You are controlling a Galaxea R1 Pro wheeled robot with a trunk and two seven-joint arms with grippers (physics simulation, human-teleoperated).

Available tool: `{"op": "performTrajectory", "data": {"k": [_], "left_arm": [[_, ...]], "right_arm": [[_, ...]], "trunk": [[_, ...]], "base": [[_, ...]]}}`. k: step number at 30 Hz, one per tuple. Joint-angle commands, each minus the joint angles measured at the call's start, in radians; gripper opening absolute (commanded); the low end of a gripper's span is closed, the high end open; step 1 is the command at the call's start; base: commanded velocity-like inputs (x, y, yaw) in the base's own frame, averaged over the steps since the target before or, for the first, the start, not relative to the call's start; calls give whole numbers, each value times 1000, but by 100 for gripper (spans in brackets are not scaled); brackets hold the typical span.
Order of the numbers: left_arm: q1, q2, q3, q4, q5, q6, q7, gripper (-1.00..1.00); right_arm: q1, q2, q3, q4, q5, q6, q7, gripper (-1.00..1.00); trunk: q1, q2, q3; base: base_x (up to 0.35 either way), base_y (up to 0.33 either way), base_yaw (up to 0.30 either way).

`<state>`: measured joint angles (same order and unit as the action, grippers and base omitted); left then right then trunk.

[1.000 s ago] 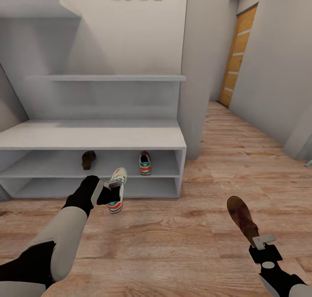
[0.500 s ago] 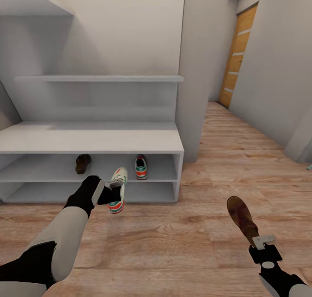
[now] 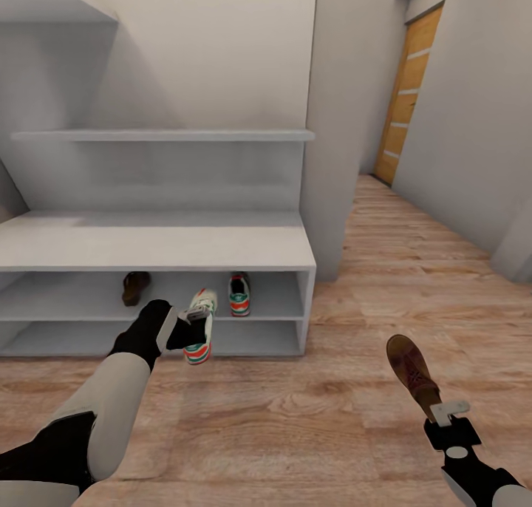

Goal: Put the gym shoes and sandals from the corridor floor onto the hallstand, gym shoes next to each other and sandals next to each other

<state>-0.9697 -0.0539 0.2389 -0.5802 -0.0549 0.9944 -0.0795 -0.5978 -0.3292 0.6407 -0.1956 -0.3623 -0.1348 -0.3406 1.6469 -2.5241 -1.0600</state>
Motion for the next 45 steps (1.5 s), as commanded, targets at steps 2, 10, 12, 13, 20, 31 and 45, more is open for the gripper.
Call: {"op": "performTrajectory", "data": {"k": [2,10,12,13,20,31,45], "left_arm": [[0,-1,8,-1,-7,4,-6,-100],[-1,0,8,1,-8,3,-6,-100],[-1,0,8,1,-8,3,-5,-100],[-1,0,8,1,-8,3,-5,-100],[-1,0,8,2,-8,3,-5,-100],[-1,0,9,1,-8,3,-6,-100],[-1,2,11,-1,-9,0,-4,-100]], "right_arm": [[0,-1,8,-1,-10,-3,-3,-100],[0,-1,8,-1,-10,-3,-3,-100],[0,-1,8,-1,-10,-3,-3,-100],[0,-1,8,-1,-10,-3,-3,-100],[0,-1,8,-1,-10,-3,-3,-100],[0,-1,8,-1,-10,-3,-3,-100],[0,-1,8,-1,-10,-3,-3,-100]], "trunk": [[0,0,-1],[0,0,-1],[0,0,-1],[0,0,-1],[0,0,-1],[0,0,-1],[0,0,-1]], "base": [[240,-22,0],[172,-37,0],[147,-24,0],[153,-14,0],[199,-5,0],[132,0,0],[6,0,0]]}}
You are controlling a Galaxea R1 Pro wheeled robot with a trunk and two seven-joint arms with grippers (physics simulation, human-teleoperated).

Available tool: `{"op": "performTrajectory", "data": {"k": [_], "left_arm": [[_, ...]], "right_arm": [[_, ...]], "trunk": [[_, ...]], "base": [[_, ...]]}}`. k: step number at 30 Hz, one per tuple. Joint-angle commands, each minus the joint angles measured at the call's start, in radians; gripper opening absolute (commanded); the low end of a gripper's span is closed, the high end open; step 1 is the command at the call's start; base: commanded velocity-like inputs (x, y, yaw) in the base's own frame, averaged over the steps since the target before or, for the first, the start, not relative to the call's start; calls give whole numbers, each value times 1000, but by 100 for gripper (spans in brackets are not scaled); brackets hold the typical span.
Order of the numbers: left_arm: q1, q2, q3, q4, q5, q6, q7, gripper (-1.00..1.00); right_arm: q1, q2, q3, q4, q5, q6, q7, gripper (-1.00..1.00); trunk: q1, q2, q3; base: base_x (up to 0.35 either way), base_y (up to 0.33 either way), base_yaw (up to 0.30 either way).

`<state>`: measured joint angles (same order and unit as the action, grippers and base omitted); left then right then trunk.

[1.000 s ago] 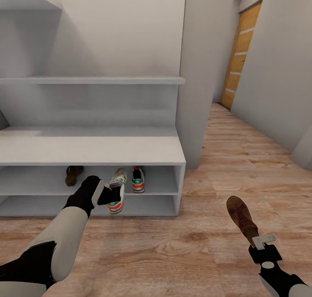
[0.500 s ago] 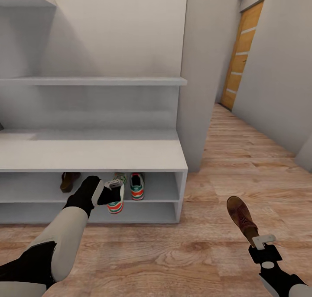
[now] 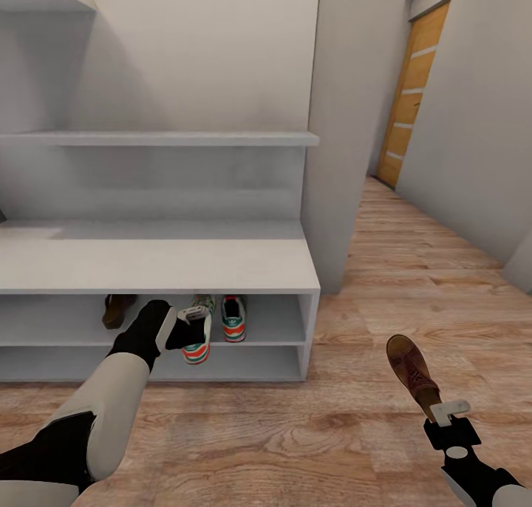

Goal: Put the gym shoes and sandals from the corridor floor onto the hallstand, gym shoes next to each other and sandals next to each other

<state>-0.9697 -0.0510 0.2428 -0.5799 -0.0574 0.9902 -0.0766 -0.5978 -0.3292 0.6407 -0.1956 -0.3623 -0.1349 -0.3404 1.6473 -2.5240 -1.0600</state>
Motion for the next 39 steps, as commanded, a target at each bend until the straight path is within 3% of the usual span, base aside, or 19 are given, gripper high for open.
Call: {"op": "performTrajectory", "data": {"k": [1,17,39], "left_arm": [[0,-1,7,-1,-7,4,-6,-100],[-1,0,11,3,-6,-4,-2,-100],[-1,4,13,55,-8,-74,-2,-100]], "right_arm": [[0,-1,8,-1,-10,-3,-3,-100],[0,0,9,-1,-10,-3,-3,-100],[0,2,10,-1,-10,-3,-3,-100]], "trunk": [[0,0,-1],[0,0,-1],[0,0,-1]], "base": [[0,0,0],[0,0,0],[0,0,0]]}}
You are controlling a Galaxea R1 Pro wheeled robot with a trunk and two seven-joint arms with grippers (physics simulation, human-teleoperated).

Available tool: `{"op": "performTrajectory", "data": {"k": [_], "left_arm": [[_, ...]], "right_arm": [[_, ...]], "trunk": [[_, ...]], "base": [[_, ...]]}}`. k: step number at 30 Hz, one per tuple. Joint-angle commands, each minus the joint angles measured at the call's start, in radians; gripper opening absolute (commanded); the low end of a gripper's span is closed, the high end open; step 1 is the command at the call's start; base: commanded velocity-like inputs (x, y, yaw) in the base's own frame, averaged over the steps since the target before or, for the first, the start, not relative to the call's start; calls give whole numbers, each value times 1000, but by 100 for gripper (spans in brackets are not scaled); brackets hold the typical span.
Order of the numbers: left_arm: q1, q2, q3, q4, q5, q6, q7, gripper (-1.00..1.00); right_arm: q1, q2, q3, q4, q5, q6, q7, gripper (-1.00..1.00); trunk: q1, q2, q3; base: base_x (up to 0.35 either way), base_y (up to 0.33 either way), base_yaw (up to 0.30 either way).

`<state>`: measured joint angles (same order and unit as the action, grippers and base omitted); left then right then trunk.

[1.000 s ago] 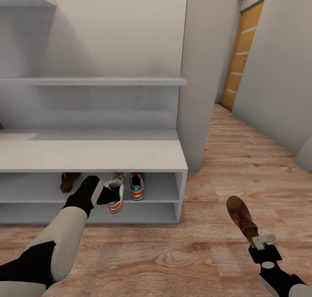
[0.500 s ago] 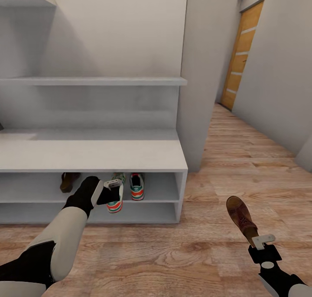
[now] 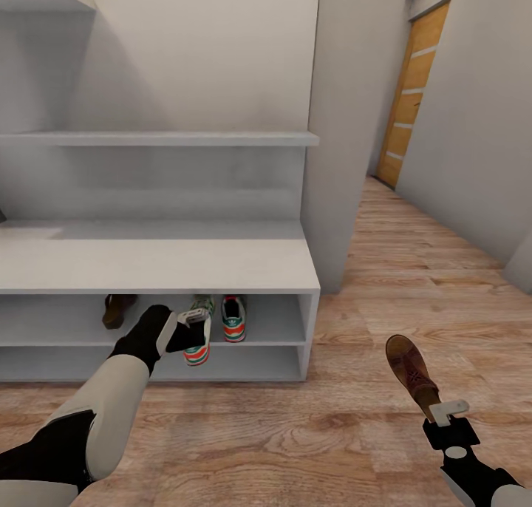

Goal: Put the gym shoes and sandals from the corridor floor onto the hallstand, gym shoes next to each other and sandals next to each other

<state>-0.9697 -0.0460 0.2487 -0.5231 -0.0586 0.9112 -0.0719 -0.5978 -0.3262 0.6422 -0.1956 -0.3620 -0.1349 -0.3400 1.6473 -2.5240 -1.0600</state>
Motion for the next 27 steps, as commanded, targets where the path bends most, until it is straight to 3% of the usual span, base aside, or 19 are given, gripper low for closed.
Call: {"op": "performTrajectory", "data": {"k": [1,27], "left_arm": [[0,-1,8,-1,-7,3,-6,-100],[-1,5,7,-1,-7,-13,-5,-100]], "right_arm": [[0,-1,8,-1,-11,-3,-4,-100],[0,-1,8,-1,-11,-3,-4,-100]], "trunk": [[0,0,-1],[0,0,-1]], "base": [[0,0,0],[28,0,0]]}}
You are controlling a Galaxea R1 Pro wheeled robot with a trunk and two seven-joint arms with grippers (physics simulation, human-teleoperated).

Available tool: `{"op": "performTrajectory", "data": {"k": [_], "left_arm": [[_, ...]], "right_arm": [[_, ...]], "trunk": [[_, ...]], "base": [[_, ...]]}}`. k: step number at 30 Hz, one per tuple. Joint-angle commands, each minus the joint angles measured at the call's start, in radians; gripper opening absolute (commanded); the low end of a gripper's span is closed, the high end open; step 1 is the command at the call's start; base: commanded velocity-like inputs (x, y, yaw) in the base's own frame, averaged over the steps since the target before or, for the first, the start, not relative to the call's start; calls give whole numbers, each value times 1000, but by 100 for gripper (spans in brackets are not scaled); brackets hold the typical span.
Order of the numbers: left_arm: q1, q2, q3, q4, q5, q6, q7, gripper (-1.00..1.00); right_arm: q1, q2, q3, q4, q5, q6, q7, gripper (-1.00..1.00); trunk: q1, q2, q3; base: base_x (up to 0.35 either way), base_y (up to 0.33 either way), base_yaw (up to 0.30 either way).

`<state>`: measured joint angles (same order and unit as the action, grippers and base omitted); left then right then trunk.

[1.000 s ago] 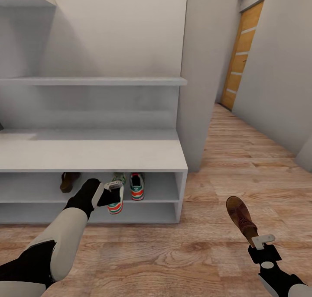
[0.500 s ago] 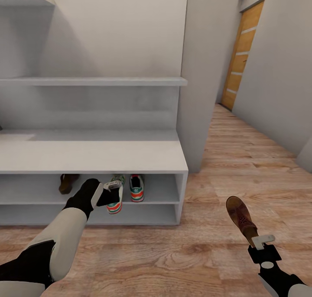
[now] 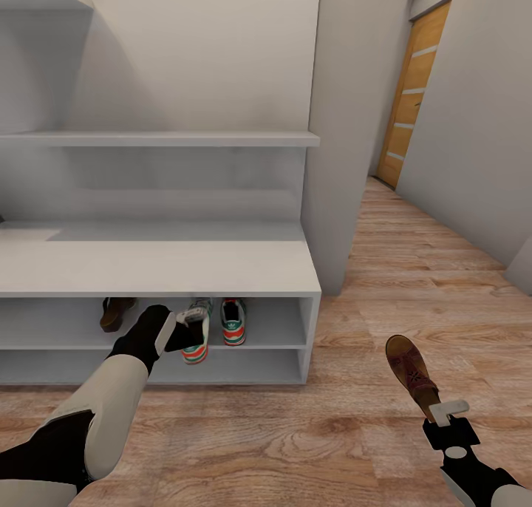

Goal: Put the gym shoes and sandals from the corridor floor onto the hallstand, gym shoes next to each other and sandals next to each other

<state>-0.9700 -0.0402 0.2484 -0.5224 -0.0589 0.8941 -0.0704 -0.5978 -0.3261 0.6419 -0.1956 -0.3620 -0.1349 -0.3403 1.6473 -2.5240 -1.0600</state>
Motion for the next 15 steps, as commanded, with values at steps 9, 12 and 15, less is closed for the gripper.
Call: {"op": "performTrajectory", "data": {"k": [9,12,15], "left_arm": [[0,-1,8,1,-8,-44,-6,-100],[0,-1,7,17,-8,-46,-6,-100],[0,-1,7,35,-8,-48,-6,-100]], "right_arm": [[0,-1,9,-1,-11,-3,-3,-100],[0,0,9,-1,-11,-3,-3,-100],[0,0,9,-1,-11,-3,-3,-100]], "trunk": [[0,0,-1],[0,0,-1],[0,0,-1]], "base": [[0,0,0],[0,0,0],[0,0,0]]}}
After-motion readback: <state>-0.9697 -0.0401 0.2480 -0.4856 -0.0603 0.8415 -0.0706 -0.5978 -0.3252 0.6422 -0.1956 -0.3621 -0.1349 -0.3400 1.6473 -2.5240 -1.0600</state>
